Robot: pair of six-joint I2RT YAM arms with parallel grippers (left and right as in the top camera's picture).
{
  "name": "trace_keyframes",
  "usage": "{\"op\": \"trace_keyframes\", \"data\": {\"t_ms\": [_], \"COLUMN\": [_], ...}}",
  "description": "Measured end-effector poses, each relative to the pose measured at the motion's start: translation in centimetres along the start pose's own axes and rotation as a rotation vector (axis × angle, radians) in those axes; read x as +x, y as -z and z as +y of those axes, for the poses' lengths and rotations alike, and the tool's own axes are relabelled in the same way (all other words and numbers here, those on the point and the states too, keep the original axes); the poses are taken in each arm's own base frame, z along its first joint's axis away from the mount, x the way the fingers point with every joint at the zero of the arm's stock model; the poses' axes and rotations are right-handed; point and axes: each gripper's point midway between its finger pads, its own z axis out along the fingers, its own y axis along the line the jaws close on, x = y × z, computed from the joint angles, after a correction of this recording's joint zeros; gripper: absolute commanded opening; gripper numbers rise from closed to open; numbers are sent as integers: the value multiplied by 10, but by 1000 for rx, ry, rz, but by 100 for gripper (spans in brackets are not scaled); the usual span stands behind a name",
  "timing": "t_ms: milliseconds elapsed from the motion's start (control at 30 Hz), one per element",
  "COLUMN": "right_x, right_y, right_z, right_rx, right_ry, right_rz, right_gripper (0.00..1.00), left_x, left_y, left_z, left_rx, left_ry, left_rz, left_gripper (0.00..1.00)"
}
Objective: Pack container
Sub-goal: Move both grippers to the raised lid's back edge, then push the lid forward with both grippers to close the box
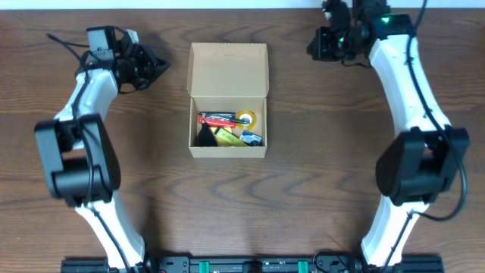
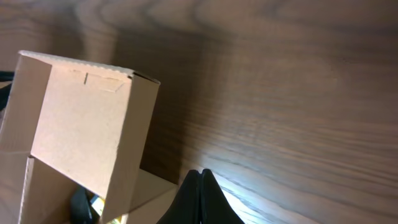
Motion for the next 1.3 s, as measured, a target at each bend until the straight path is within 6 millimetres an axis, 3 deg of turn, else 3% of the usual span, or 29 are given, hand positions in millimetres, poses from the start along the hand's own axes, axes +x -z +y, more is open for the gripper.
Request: {"op": "trace_keyframes", "data": {"t_ms": [267,467,600,833,1133,1300], "right_x": [15,24,34,44,32,26], "right_y": [-74,-113,-129,-139,-128,-117], "right_z": [-17,-8,11,50,66,73], "right_rx": [-121,-278,-328,-389,-517,-612], "right_ry": [-142,-203,-203,-153,-120,-106], "right_rz": [87,128,163,197,166,156], "right_gripper": [1,2,1,1,2,1], "left_x": [1,18,30,47,48,47], "left_y": [-32,-45,-52,-58,-51,-37], "left_z": [6,-2,-12,-29,-44,-61], "left_rx": [36,62,77,122,207,240], "left_ry": [61,62,45,19,-78,-174], "left_rz": [109,168,199,257,281,262], "left_gripper": [6,6,6,6,6,6]}}
